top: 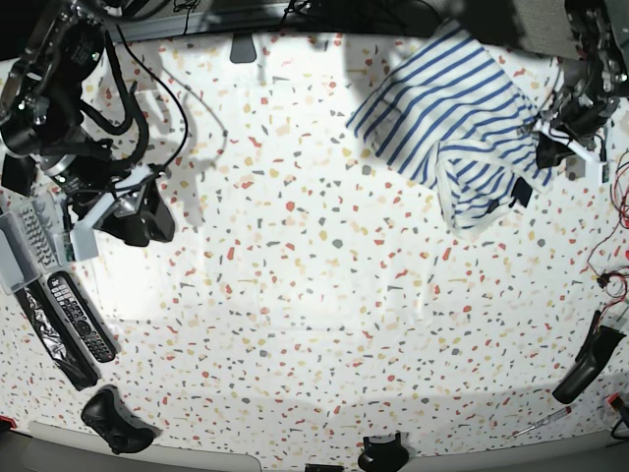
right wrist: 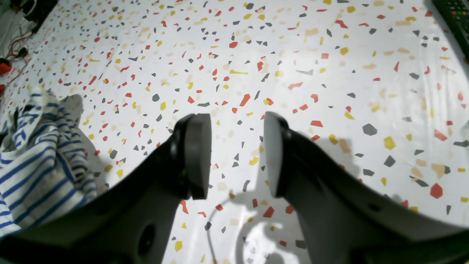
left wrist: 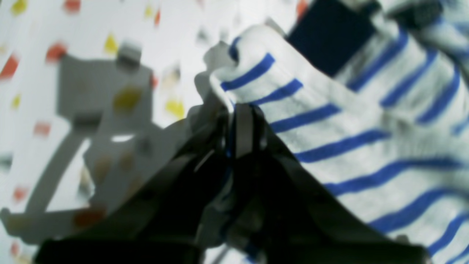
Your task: Layout the t-shirt on the table in an organized manner, then fold the t-shirt properly
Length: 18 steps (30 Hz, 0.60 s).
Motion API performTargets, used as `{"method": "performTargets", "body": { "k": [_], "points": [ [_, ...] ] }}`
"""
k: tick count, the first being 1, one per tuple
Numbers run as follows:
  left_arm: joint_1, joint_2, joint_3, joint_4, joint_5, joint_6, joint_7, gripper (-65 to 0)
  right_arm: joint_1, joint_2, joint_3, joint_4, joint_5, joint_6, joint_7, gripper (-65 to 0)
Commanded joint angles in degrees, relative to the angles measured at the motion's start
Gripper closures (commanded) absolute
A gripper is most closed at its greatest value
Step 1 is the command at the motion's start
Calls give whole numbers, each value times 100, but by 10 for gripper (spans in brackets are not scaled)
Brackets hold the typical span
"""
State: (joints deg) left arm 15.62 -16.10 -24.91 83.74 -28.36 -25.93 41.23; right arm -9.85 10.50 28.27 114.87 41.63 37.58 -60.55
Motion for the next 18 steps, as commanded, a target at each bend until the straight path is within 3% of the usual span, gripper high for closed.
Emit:
{"method": "performTargets", "body": {
  "k": [1, 6, 8, 13, 16, 18],
  "points": [
    [-68, -26, 201, -57, 22, 20, 234, 0, 50, 61, 22, 103, 87, 57, 138, -231],
    [-542, 24, 1368, -87, -42, 61, 15, 0, 48, 61, 22, 103, 85, 57, 138, -231],
    [-769, 90, 1786, -87, -22, 332, -2, 0, 48, 61, 22, 103, 83, 57, 136, -231],
    [-1250, 129, 2317, -85, -22, 479, 120, -1, 48, 61, 20, 101, 118, 57, 136, -232],
    [-1460, 72, 2308, -74, -35, 459, 363, -187, 50, 59, 15, 98, 538, 57, 131, -232],
    [-1552, -61, 2308, -63, -164, 243, 496, -266, 55, 59, 9, 98, 763, 57, 127, -232]
  ]
}}
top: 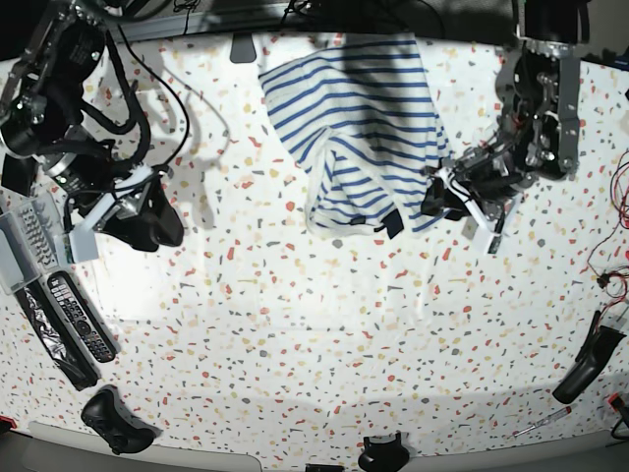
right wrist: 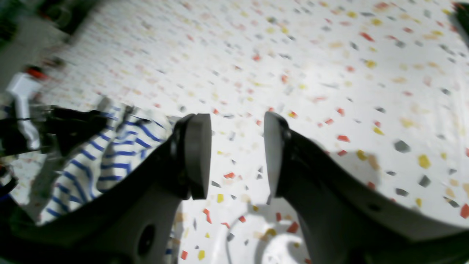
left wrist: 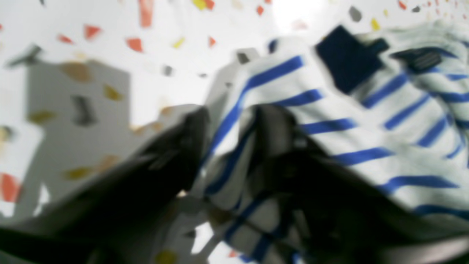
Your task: Layout the t-shirt on the table in an organized manner, then fold the t-shirt properly
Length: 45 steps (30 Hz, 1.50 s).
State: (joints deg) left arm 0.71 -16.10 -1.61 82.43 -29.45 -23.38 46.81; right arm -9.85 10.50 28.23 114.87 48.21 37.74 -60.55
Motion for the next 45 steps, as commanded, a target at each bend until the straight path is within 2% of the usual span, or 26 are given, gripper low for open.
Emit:
{"method": "performTargets", "body": {
  "k": [1, 4, 8, 10, 15, 17, 19, 20, 21, 24, 28, 32, 37, 40, 45],
  "points": [
    [-79, -164, -22, 85, -197, -92, -17, -269, 63, 59, 4, 98, 136, 44, 107, -232],
    [-85, -566, -28, 203, -555, -107, -17, -269, 63, 59, -17, 98, 131, 44, 90, -232],
    [-13, -988, -256, 380, -671, -107, 52, -269, 63, 57, -17, 98, 133, 42, 90, -232],
    [109, -1095, -549, 518, -962, -109, 79, -269, 63, 48, -17, 98, 133, 42, 87, -231],
    [601, -1106, -1451, 841, -1434, -304, 289, -261, 61, 42, -20, 17, 133, 44, 15, -220],
    [914, -1106, -1611, 846, -1602, -389, 352, -229, 59, 44, -20, -109, 136, 44, -192, -150],
    [1250, -1086, -1617, 846, -1742, -614, 365, -135, 31, 44, -55, -262, 138, 44, -409, -37],
    [1390, -1036, -1615, 846, -1834, -673, 387, -60, 0, 44, -96, -330, 131, 44, -422, 0],
    [1513, -973, -1613, 846, -1934, -688, 431, 0, -57, 46, -164, -396, 133, 44, -420, 0],
    [1735, -680, -1613, 846, -2028, -693, 566, 0, -280, 46, -518, -490, 116, 72, -420, 0],
    [1808, -227, -1606, 846, -2013, -811, 739, 0, -595, 44, -1198, -492, -352, 131, -402, 0],
    [1792, 131, -1587, 846, -2015, -990, 713, 0, -717, 44, -1720, -492, -472, 127, 63, 0],
    [1596, 525, -1580, 831, -1945, -990, 629, 0, -699, 44, -2317, -492, -498, 101, 203, 0],
    [1399, 796, -1580, 828, -1392, -990, 391, 0, -699, 44, -2417, -492, -800, 81, 581, 0],
    [1172, 940, -1261, 828, -1220, -988, 415, 0, -623, 44, -2240, -492, -970, -61, 1174, 0]
  ]
}}
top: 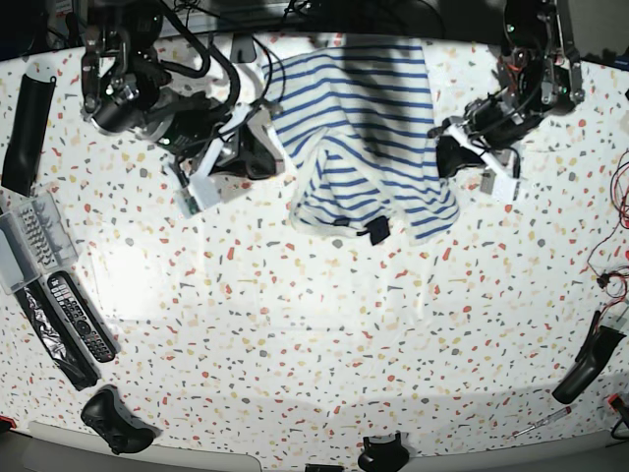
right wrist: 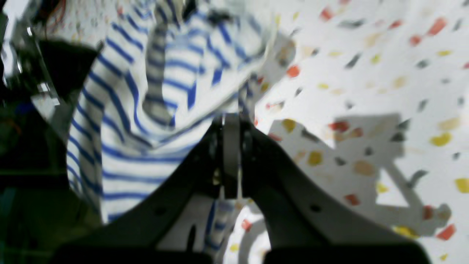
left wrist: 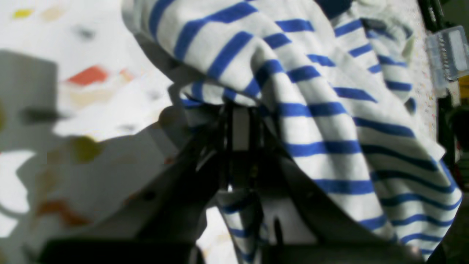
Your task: Layout the t-shirt on the table in an organized manner, then fold the t-shirt properly
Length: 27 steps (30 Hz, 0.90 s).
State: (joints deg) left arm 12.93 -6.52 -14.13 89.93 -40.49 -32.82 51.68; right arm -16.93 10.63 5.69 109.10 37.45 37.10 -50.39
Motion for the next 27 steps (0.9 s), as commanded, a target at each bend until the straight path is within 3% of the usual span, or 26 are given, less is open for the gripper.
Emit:
{"method": "performTargets", "body": {
  "k": [1, 2, 5, 6, 9, 12, 16, 23, 27],
  "points": [
    [-79, -17, 76, 81, -52, -42, -72, 0, 144, 33, 55, 85, 103, 0, 227, 0],
    [-107, -17, 142, 81, 7, -39, -72, 0, 223, 33, 90, 85, 101, 2, 243, -32],
    [-142, -17, 190, 81, 13, -39, -50, 0, 529, 31, 103, 83, 107, -28, 26, -231],
    [-146, -17, 184, 81, 11, -39, -50, 0, 640, 28, 85, 70, 107, -166, -127, -253],
    [-151, -17, 186, 81, 17, -39, -48, 0, 885, 9, 57, -140, 105, -586, -372, -254],
    [-151, -20, 186, 81, 26, -42, -50, 0, 1025, -83, 63, -422, 262, -743, -463, -254],
    [-153, -20, 186, 81, 66, -42, -74, 0, 1231, -195, 68, -466, 669, -929, -1054, -253],
    [-160, -17, 186, 81, 61, -44, -98, 0, 1263, -352, 68, -466, 931, -1012, -1145, -252],
    [-168, -17, 186, 81, 61, -42, -96, 0, 1259, -352, 68, -466, 767, -1123, -1217, -225]
  ]
}}
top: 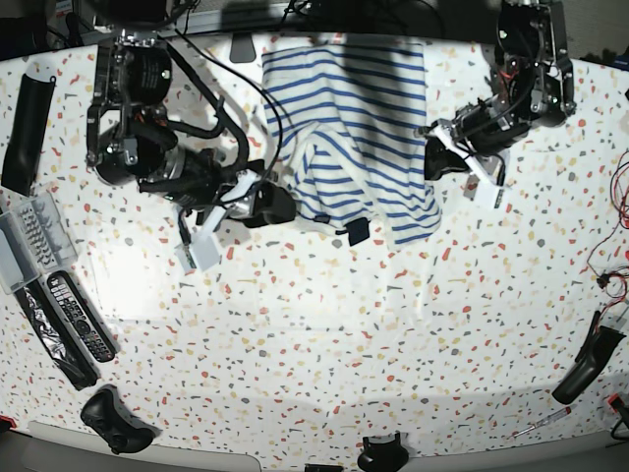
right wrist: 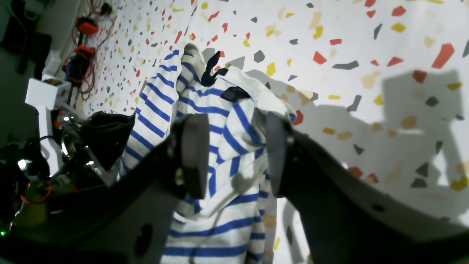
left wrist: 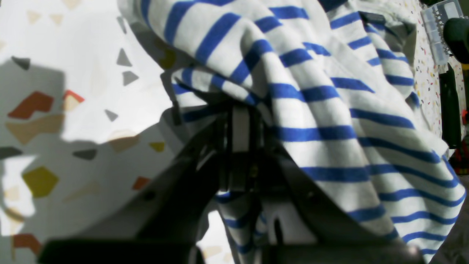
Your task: Layout the t-shirt on the table in an organized manner, then fold the t-shirt properly
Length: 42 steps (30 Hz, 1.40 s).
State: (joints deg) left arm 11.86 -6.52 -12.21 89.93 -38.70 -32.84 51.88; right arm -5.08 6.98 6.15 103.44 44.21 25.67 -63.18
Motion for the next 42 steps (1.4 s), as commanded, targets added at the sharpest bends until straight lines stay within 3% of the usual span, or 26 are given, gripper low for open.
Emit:
{"method": "performTargets", "body": {
  "k": [1, 7, 12, 24, 28, 31, 34, 37, 42],
  "points": [
    [-61, -17, -7, 81, -118, -39, -114, 0, 76, 15, 22, 101, 9, 9, 52, -222],
    [-59, -17, -7, 81, -118, -39, -90, 0, 76, 17, 22, -57, -363, -13, 103, -222],
    [-59, -20, -7, 81, -118, -39, -90, 0, 136, 13, 20, -603, -15, 109, 98, -222],
    [-83, -20, -7, 81, -118, -42, -197, 0, 249, 13, -24, -730, 11, 114, 48, -217],
    [-105, -20, -7, 81, -120, -39, -245, 0, 251, -81, -22, -730, -245, 111, 59, -131],
    [-129, -20, -7, 81, -120, -39, -221, 0, 254, -179, -24, -730, -245, 114, 118, -118],
    [-142, -20, -7, 81, -118, -39, -219, 0, 256, -289, -24, -730, -249, 149, 179, 0],
    [-142, -20, -7, 81, -116, -39, -149, 0, 321, -302, -15, -730, -240, 323, 271, 0],
    [-142, -55, -7, 81, -120, -39, -90, 0, 656, -302, -15, -728, -243, 326, 278, 0]
  ]
}}
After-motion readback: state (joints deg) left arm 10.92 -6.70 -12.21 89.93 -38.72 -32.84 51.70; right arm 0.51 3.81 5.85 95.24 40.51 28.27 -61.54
